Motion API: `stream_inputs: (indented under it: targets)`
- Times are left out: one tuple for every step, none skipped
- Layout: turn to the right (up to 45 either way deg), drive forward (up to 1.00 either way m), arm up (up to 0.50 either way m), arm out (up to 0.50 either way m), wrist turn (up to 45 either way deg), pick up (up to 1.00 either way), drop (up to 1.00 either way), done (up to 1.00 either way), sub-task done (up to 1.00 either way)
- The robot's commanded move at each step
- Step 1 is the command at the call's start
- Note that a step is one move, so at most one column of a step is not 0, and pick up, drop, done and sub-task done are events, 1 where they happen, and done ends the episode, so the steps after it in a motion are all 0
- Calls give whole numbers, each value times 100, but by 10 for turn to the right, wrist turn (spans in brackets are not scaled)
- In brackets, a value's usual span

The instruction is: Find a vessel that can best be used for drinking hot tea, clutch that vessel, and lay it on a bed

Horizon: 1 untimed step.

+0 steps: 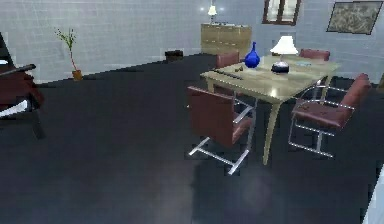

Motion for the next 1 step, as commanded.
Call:
stream_inputs:
  targets:
    - [-120, 0, 0, 0, 0, 0, 0, 0, 0]
